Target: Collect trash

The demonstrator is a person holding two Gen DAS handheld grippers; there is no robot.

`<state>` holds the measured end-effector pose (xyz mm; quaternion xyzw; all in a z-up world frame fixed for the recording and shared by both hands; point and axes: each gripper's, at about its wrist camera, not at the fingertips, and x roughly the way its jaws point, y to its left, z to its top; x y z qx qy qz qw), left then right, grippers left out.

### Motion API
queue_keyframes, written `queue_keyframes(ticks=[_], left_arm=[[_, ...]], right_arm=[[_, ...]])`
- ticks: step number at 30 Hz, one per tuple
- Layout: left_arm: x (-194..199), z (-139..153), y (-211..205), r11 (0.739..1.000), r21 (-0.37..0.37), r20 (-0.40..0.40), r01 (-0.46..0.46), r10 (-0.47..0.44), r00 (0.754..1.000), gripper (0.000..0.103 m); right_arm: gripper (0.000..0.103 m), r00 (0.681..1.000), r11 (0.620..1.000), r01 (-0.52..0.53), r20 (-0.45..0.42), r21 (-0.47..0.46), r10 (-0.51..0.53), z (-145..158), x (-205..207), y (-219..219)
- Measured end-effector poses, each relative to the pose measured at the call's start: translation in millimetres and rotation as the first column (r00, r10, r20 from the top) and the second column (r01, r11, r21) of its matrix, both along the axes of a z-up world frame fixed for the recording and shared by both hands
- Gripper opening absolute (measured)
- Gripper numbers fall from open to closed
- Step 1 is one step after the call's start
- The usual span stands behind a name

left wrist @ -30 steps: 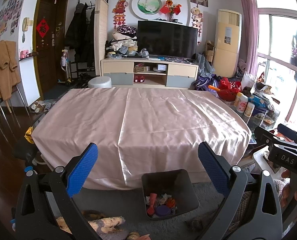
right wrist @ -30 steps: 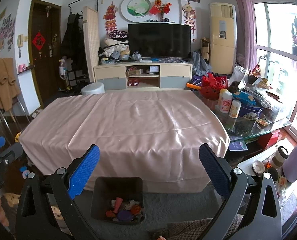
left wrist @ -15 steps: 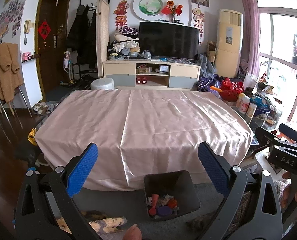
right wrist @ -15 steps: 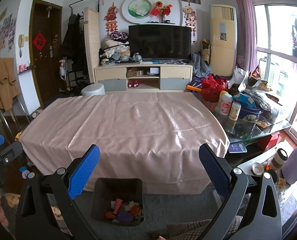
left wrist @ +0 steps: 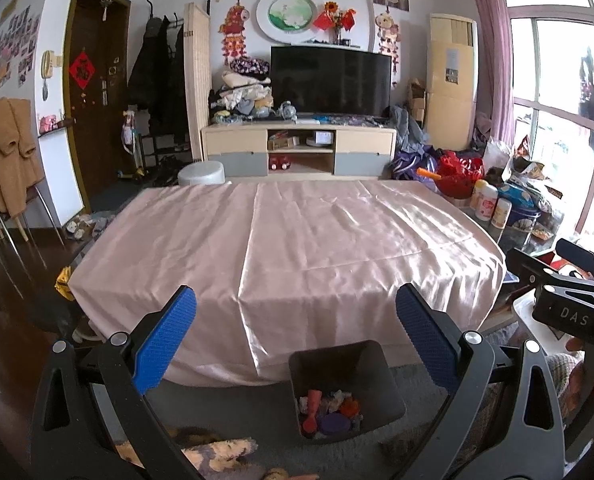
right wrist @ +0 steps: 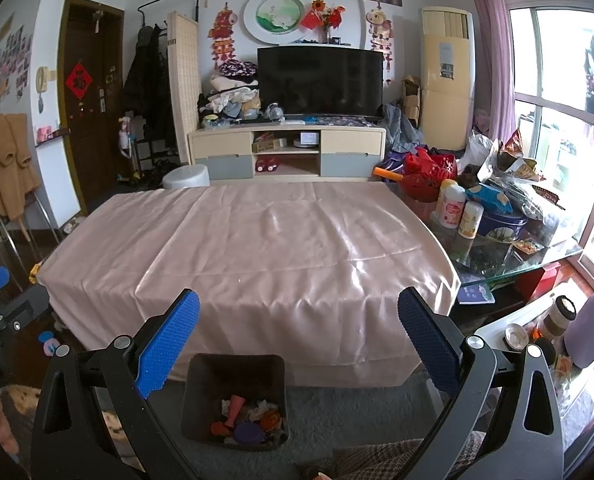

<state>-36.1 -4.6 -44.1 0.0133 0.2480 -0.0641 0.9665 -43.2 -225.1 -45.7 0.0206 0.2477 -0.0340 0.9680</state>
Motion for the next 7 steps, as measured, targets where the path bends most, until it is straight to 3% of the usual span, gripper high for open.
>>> queue_keyframes(ticks=[7], left_arm=[[9.9,-5.5,-1.4,1.0,-0.002,-0.027,0.006,-0.006,1.0,0.095]], right_arm=[[0.1,1.0,1.0,0.005,-0.01,-0.002,-0.005,-2.0,2.4,-2.2]])
